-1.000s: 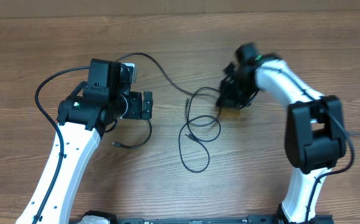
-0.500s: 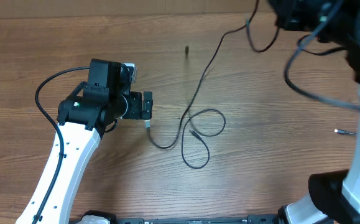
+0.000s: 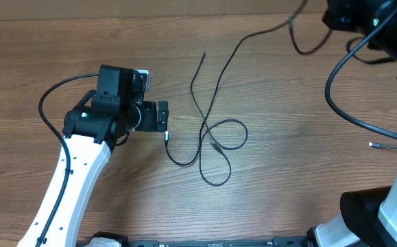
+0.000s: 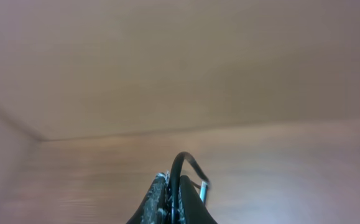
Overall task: Untangle cables
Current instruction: 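Pull the grasped cable up and to the right, separating it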
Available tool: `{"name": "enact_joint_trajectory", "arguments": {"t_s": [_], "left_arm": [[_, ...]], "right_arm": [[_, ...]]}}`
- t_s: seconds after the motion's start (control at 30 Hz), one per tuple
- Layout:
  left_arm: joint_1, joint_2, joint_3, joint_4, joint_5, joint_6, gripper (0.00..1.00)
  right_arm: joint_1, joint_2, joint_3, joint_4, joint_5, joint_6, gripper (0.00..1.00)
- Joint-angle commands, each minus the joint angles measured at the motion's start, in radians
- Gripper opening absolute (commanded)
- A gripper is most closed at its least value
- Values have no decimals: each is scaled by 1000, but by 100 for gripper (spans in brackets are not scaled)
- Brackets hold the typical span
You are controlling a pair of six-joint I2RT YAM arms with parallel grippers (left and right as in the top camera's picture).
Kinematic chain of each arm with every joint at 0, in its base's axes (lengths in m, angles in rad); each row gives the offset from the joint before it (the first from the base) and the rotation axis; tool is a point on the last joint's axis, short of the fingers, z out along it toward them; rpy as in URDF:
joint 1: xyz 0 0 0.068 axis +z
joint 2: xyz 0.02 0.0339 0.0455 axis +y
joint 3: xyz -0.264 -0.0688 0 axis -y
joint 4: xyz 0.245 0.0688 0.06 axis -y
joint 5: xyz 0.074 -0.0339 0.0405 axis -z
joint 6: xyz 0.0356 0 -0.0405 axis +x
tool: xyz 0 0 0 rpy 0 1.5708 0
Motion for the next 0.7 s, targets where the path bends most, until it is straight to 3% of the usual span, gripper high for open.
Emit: {"name": "enact_joint_trajectory", "arguments": {"t_s": [0.0, 0.13, 0.37, 0.67], "left_arm": [[4, 5, 7, 4, 4, 4, 100], [4, 5, 7, 4, 4, 4, 100], [4, 5, 7, 4, 4, 4, 100], [4, 5, 7, 4, 4, 4, 100]], "right_arm": [[2, -1, 9, -95, 351, 2, 4], [-19, 39, -23, -262, 491, 9, 4], [-29, 47, -227, -257, 457, 9, 4], [-29, 47, -657, -109, 404, 8, 7]]}}
